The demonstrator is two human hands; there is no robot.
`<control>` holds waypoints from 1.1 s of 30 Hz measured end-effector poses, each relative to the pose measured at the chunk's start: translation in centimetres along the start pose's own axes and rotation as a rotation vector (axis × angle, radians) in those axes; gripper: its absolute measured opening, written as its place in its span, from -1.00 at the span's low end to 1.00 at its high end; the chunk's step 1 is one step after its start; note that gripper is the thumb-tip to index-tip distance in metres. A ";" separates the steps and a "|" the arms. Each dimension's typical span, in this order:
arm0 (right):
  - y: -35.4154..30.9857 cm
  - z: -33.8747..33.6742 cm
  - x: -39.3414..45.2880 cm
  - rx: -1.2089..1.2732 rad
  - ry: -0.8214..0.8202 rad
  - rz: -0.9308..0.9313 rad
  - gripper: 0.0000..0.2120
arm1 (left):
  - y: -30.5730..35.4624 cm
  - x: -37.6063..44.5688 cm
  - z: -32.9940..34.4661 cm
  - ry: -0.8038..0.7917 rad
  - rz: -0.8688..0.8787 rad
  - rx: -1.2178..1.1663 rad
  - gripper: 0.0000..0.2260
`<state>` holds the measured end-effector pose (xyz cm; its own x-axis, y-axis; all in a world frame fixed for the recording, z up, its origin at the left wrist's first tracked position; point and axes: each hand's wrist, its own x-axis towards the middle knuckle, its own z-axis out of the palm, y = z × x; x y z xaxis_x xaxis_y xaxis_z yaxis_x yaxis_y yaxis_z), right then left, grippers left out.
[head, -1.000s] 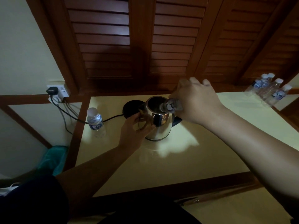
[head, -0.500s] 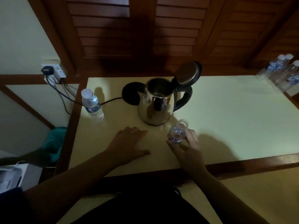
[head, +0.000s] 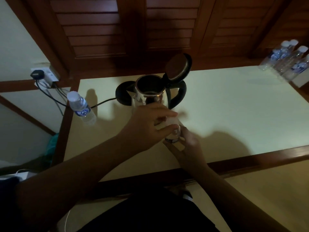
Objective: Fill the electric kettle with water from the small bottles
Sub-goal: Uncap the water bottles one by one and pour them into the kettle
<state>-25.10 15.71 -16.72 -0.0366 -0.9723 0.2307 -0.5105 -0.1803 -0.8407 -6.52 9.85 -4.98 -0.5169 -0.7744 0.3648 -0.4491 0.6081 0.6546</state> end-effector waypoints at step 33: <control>18.4 -42.5 7.4 -0.231 -0.292 -0.055 -0.46 | 15.9 28.7 25.5 -0.704 0.123 0.363 -0.68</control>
<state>-71.33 11.53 -9.67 0.2260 -0.9695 0.0952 -0.6865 -0.2279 -0.6905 -47.04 1.69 -0.99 -0.8625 -0.4794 -0.1622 -0.5051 0.7948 0.3363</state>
